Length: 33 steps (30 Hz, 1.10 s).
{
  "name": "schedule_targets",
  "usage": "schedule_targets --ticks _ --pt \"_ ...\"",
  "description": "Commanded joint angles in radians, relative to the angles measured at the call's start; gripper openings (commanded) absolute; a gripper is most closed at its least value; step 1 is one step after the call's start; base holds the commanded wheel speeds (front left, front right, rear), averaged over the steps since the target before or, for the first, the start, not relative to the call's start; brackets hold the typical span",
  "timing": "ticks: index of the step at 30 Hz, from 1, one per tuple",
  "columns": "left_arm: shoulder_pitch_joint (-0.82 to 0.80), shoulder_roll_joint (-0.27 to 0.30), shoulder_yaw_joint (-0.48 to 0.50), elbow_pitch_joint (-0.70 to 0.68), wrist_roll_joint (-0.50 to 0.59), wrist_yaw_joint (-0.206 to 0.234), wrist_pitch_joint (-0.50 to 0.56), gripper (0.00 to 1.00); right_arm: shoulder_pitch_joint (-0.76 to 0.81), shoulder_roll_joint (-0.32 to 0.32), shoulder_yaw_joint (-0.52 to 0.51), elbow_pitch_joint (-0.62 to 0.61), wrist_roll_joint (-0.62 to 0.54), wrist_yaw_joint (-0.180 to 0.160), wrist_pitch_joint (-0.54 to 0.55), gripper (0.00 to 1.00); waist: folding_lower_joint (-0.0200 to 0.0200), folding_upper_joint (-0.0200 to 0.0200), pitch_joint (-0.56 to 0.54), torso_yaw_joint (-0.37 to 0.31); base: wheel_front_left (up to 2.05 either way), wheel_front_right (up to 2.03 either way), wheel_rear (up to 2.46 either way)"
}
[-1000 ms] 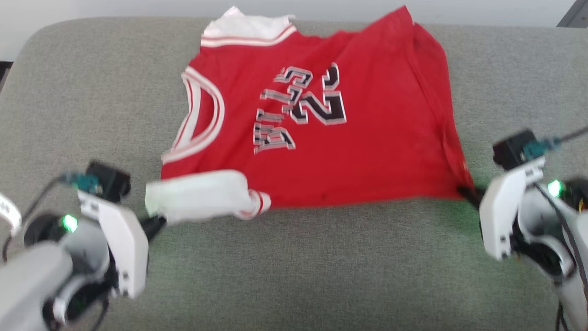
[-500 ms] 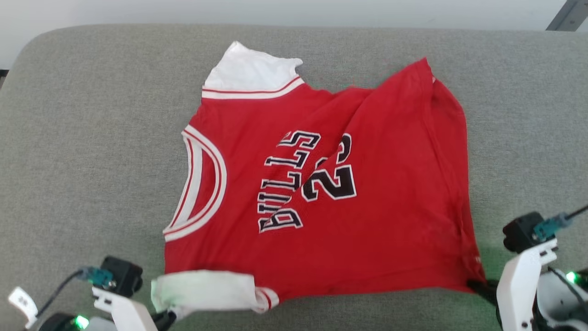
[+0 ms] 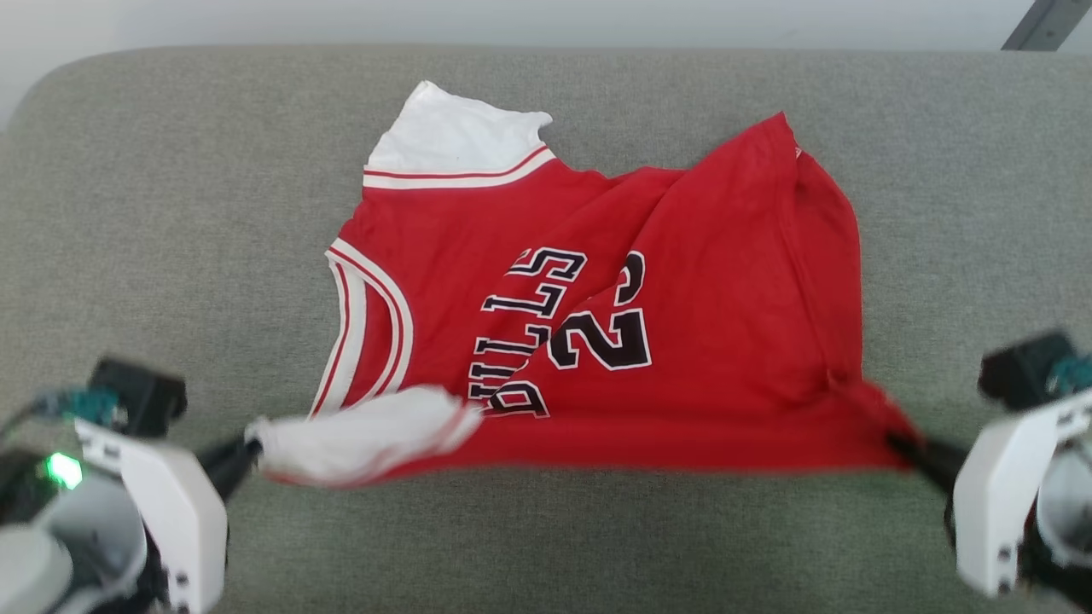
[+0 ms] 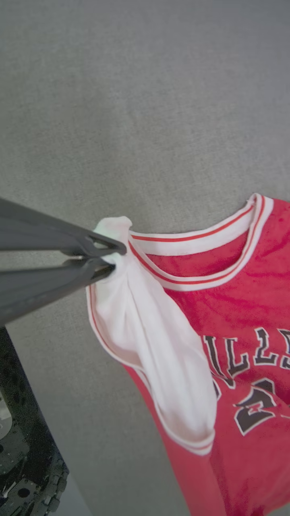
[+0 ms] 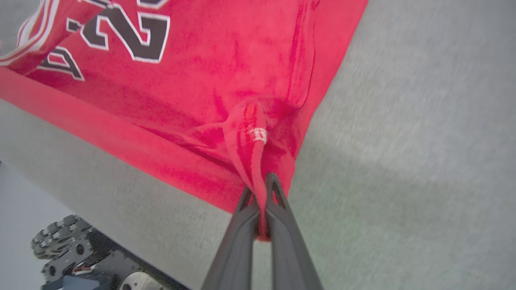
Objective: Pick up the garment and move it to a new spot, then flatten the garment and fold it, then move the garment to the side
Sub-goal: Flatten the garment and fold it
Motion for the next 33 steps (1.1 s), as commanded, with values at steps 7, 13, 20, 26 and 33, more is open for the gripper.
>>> schedule_targets --ticks 7,13,20,26,33 --pt "-0.226 -0.087 0.033 0.158 0.11 -0.108 0.08 0.0 -0.268 0.009 0.037 0.111 -0.076 -0.001 -0.071 0.0 0.0 0.0 0.046 -0.002 0.0 0.0 0.0" --pt "-0.379 -0.254 0.019 0.423 0.166 -0.233 0.08 0.0 -0.44 0.015 0.107 0.301 -0.098 -0.001 -0.12 0.0 0.0 0.0 0.089 0.003 0.0 0.0 0.0" --pt "-0.457 -0.402 -0.012 0.71 0.167 -0.348 0.082 0.0 -0.56 0.039 0.203 0.494 -0.107 -0.001 -0.18 0.0 0.0 0.0 0.119 -0.006 0.0 0.0 0.0" --pt "-0.489 -0.484 -0.018 0.912 0.111 -0.404 0.111 1.0 -0.633 0.05 0.274 0.61 -0.101 -0.001 -0.224 0.89 0.0 0.0 0.128 -0.017 0.0 0.0 0.0" --pt "-0.502 -0.454 -0.005 0.941 0.067 -0.422 0.124 1.0 -0.629 0.019 0.268 0.575 -0.091 -0.001 -0.288 1.0 0.0 0.0 0.116 -0.02 0.0 0.0 0.0"
